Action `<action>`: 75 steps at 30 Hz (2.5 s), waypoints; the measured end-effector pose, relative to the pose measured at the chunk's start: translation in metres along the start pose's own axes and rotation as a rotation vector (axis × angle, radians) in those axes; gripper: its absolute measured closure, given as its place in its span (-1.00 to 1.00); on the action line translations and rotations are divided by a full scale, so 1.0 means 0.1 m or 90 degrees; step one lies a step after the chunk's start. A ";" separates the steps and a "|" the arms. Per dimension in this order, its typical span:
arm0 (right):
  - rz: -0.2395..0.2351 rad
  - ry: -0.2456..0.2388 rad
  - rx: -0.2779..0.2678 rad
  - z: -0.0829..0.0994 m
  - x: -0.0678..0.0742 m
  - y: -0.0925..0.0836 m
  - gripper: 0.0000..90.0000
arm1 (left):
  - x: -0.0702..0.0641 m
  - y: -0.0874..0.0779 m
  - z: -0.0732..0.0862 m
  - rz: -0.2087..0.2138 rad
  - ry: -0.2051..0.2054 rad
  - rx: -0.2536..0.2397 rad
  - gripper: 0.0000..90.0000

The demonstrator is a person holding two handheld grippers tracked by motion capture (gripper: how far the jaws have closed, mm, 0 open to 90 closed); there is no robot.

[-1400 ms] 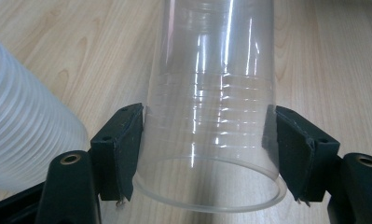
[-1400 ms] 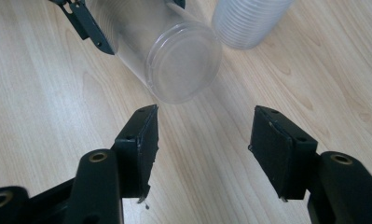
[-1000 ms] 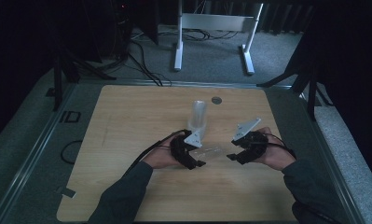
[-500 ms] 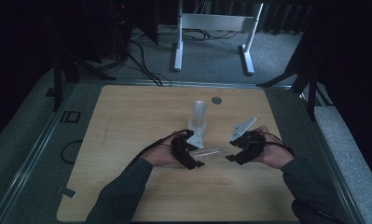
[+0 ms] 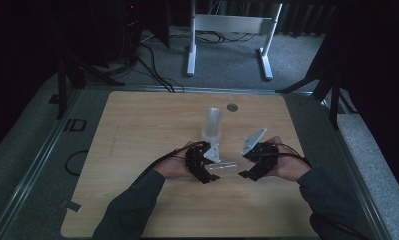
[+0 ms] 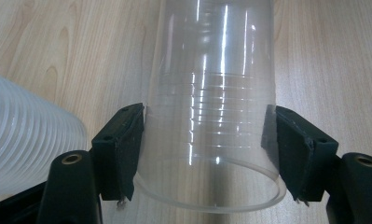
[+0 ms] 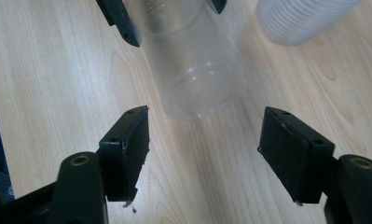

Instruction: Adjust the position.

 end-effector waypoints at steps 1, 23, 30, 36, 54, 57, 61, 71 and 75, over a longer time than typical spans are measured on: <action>0.000 -0.002 0.005 0.00 0.01 0.01 -0.30 | 0.00 0.00 0.00 0.000 0.003 0.002 -0.31; -0.001 -0.051 0.063 -0.06 0.12 0.31 -0.40 | -0.10 0.06 -0.11 -0.010 0.052 0.024 -0.32; -0.007 -0.047 0.071 -0.06 0.14 0.36 -0.30 | -0.11 0.06 -0.14 -0.014 0.058 0.019 -0.32; -0.013 -0.045 0.079 -0.05 0.16 0.39 -0.18 | -0.12 0.06 -0.14 -0.009 0.061 0.021 -0.32; -0.017 -0.041 0.069 -0.05 0.13 0.39 -0.09 | -0.11 0.06 -0.14 -0.013 0.037 0.019 -0.44; -0.016 -0.041 0.065 -0.05 0.13 0.40 -0.09 | -0.10 0.05 -0.14 -0.011 0.022 0.009 -0.45; -0.016 -0.036 0.062 -0.04 0.12 0.40 -0.09 | -0.09 0.05 -0.14 -0.018 0.012 0.002 -0.50; -0.014 -0.017 0.044 0.02 0.07 0.39 -0.09 | -0.02 -0.01 -0.18 -0.045 -0.016 -0.026 -0.64; -0.015 -0.003 0.034 0.06 0.05 0.38 -0.09 | 0.02 -0.06 -0.19 -0.052 -0.026 -0.043 -0.65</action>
Point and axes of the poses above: each handheld gripper's, and its own axes: y roughly forward along the jaws, z roughly out of its underside, x roughly to its left, the point moved 5 cm from there along y, roughly forward along the jaws, and after that the axes turned 12 degrees about y, right-handed, at the moved point
